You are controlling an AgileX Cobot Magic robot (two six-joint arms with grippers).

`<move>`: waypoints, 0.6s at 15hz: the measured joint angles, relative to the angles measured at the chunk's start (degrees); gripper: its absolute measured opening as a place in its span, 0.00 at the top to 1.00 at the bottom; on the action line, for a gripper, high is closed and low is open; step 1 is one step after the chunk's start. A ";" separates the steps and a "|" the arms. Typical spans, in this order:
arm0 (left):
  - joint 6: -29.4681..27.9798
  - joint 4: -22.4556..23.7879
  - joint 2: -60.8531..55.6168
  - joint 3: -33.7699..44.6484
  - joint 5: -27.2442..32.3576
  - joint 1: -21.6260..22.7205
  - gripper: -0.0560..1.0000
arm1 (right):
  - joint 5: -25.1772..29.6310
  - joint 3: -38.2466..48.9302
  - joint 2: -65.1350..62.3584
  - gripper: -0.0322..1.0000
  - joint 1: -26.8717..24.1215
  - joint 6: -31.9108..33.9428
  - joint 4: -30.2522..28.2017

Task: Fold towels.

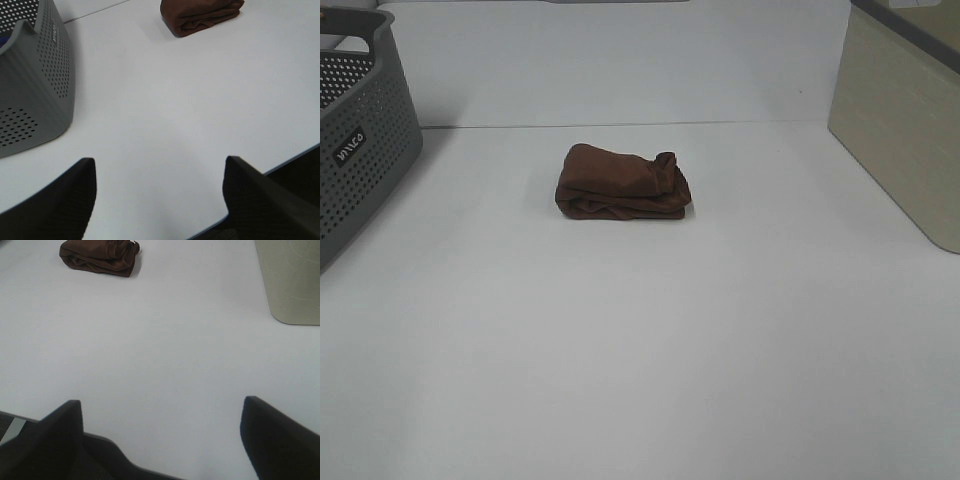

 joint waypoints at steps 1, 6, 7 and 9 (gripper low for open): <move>0.52 -0.40 0.00 0.00 0.00 0.00 0.30 | 0.00 0.00 0.00 0.19 0.00 0.00 0.00; 1.15 -0.92 0.00 0.00 0.00 0.00 0.30 | 0.00 0.00 0.00 0.19 -0.23 0.00 0.00; 1.15 -0.92 0.00 0.00 0.00 0.00 0.30 | 0.00 0.00 0.00 0.19 -3.55 0.00 0.06; 1.15 -0.92 0.00 0.00 0.00 0.97 0.30 | 0.00 0.00 0.00 0.19 -6.88 0.00 0.17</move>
